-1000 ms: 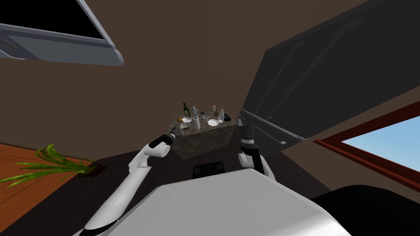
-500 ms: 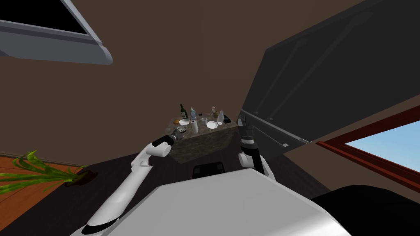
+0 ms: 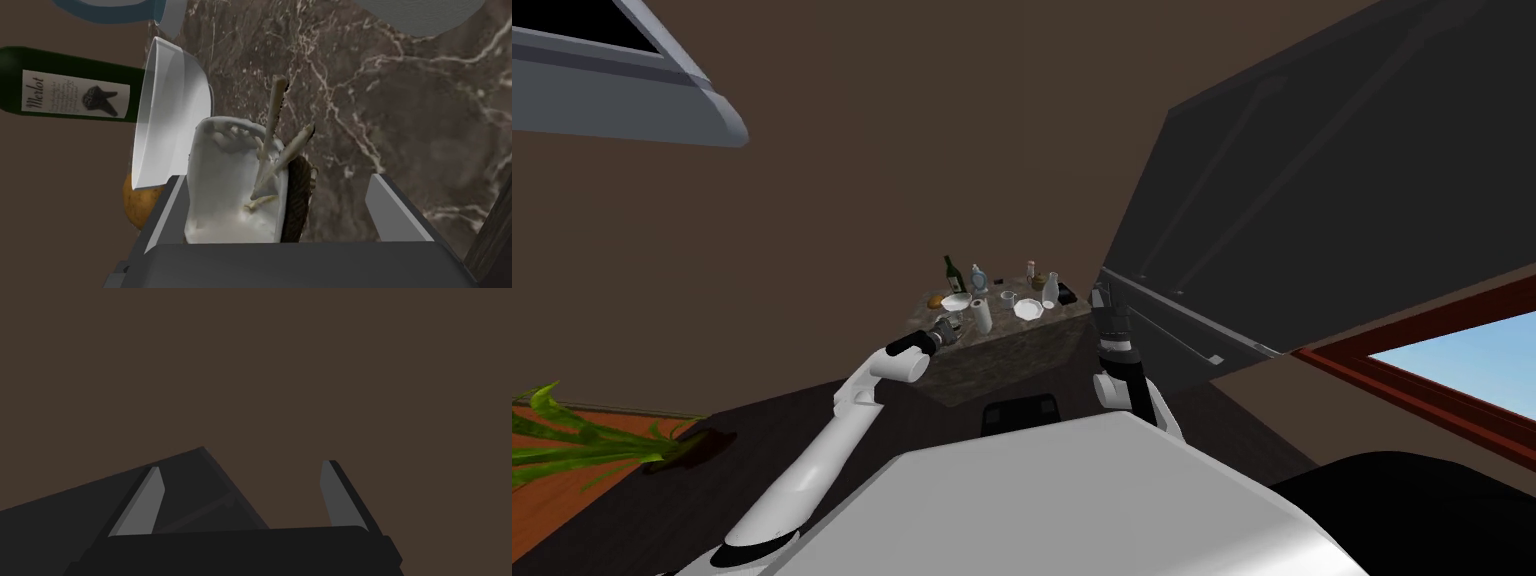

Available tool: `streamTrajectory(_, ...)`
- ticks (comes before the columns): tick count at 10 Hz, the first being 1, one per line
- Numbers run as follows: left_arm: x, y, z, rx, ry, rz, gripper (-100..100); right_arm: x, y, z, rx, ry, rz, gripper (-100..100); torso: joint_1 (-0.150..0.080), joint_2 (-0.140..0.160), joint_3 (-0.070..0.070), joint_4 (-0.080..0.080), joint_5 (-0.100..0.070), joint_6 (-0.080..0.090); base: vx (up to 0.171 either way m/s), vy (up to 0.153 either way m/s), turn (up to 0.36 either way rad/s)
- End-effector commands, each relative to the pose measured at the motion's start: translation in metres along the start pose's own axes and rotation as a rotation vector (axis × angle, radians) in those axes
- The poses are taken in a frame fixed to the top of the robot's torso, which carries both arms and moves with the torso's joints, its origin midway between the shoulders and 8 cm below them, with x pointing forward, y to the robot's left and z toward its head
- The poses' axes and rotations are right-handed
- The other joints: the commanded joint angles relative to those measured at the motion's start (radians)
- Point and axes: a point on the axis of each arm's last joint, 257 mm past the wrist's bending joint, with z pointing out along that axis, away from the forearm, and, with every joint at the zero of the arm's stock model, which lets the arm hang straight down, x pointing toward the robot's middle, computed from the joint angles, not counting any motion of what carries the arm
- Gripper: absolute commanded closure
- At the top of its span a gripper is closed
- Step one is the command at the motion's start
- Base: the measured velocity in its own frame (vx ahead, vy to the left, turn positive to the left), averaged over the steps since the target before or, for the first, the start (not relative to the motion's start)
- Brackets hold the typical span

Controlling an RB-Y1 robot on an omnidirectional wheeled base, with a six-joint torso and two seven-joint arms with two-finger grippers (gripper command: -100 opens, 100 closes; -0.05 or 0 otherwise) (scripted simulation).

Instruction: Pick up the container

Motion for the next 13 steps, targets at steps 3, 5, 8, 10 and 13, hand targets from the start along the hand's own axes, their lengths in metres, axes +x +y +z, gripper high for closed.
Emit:
streamTrajectory(3, -0.038, -0.035, 0.007, 0.048, -0.041, -0.016, -100, 0.000, 0.000, 0.000, 0.000, 0.000, 0.000, 0, 0.001, 0.008, 0.004, 0.002, 0.000, 0.000, -0.105, -0.006, -0.314)
streamTrajectory(5, -0.061, -0.021, 0.013, 0.017, -0.085, -0.035, -100, 0.000, 0.000, 0.000, 0.000, 0.000, 0.000, 0, 0.000, 0.011, 0.006, 0.003, 0.000, 0.000, -0.090, 0.002, -0.072)
streamTrajectory(8, -0.093, -0.032, 0.016, 0.030, -0.128, -0.057, -100, 0.000, 0.000, 0.000, 0.000, 0.000, 0.000, 0, 0.001, 0.009, 0.005, 0.002, 0.000, 0.000, -0.075, 0.003, -0.184)
streamTrajectory(10, -0.120, -0.047, 0.017, 0.051, -0.162, -0.079, -100, 0.000, 0.000, 0.000, 0.000, 0.000, 0.000, 0, 0.000, 0.008, 0.005, 0.002, 0.000, 0.001, -0.095, -0.016, -0.278)
streamTrajectory(13, -0.150, -0.059, 0.016, 0.070, -0.202, -0.106, -100, 0.000, 0.000, 0.000, 0.000, 0.000, 0.000, 0, 0.000, 0.008, 0.005, 0.002, 0.000, 0.001, -0.077, -0.013, -0.177)
